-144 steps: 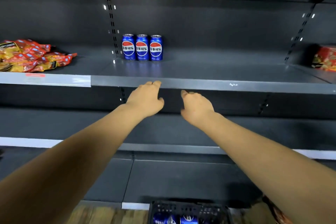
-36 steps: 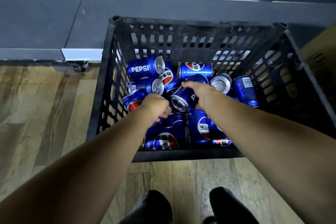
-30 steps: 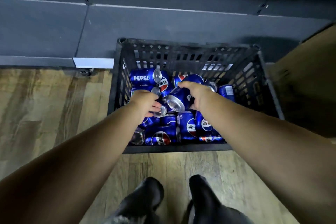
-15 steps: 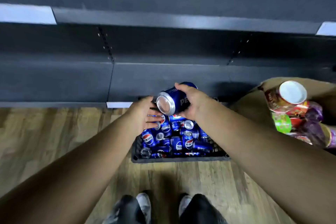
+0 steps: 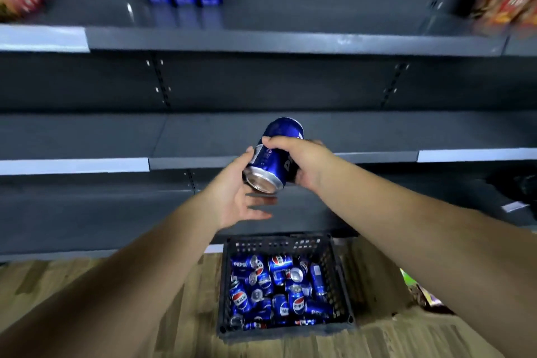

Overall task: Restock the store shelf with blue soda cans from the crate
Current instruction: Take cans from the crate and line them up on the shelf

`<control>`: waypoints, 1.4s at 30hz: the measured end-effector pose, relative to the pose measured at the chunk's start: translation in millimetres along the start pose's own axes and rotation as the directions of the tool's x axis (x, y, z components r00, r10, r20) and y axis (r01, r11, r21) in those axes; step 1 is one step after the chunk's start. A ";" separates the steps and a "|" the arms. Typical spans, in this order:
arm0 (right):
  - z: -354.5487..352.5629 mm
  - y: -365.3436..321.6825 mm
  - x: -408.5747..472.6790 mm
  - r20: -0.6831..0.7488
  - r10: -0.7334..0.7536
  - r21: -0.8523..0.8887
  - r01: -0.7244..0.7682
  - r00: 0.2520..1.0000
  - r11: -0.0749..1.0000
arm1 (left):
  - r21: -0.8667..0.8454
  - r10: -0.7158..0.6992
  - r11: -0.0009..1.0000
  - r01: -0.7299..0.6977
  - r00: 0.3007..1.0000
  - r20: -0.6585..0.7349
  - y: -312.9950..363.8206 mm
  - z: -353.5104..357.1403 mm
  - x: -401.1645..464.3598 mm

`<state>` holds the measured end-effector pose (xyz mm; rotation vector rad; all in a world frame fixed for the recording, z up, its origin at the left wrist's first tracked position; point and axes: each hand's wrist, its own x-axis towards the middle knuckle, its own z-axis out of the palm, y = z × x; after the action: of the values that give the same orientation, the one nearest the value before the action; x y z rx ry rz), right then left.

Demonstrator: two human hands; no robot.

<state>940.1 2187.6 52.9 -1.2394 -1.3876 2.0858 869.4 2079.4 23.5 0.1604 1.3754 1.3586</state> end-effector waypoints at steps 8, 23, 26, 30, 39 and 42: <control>-10.3 -76.4 -59.5 0.181 -0.170 -0.123 0.194 0.969 0.973 | 0.101 0.169 0.975 -0.198 0.955 0.245 43.8 19.6 -46.1; -37.8 -122.0 -89.3 0.436 -0.210 -0.203 0.322 0.875 0.925 | 0.306 0.580 0.755 -0.580 0.808 0.101 62.7 79.5 -87.0; -38.5 -124.8 -88.3 0.350 -0.277 -0.381 0.407 0.895 0.830 | 0.368 0.622 0.727 -0.579 0.783 0.003 62.9 92.8 -88.1; -33.0 -122.8 -86.1 0.224 -0.393 -0.356 0.450 0.892 0.819 | 0.485 0.627 0.708 -0.514 0.774 -0.094 57.9 102.6 -87.1; -31.1 -125.3 -96.1 0.347 -0.408 -0.252 0.503 0.844 0.827 | 0.265 0.555 0.790 -0.552 0.829 0.073 56.1 81.9 -91.8; -21.1 -123.5 -99.0 0.374 -0.401 -0.217 0.499 0.836 0.839 | 0.254 0.679 0.723 -0.643 0.728 -0.092 54.8 84.5 -91.2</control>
<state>991.1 2189.3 204.2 -0.5793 -1.9851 1.8187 932.6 2080.8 143.8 0.7559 1.6986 1.8511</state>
